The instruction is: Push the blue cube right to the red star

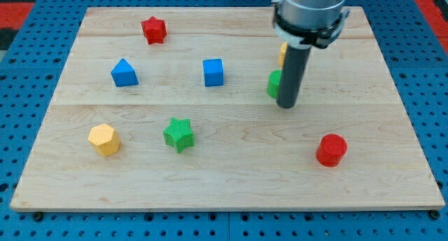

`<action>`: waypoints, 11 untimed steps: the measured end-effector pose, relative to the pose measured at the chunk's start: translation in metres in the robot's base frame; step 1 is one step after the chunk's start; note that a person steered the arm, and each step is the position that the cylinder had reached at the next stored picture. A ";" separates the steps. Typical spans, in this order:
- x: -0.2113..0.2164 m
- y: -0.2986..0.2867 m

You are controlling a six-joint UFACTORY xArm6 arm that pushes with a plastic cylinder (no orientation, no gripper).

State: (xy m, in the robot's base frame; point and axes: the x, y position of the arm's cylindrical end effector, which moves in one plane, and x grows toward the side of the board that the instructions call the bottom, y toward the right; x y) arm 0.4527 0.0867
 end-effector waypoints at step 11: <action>-0.103 -0.098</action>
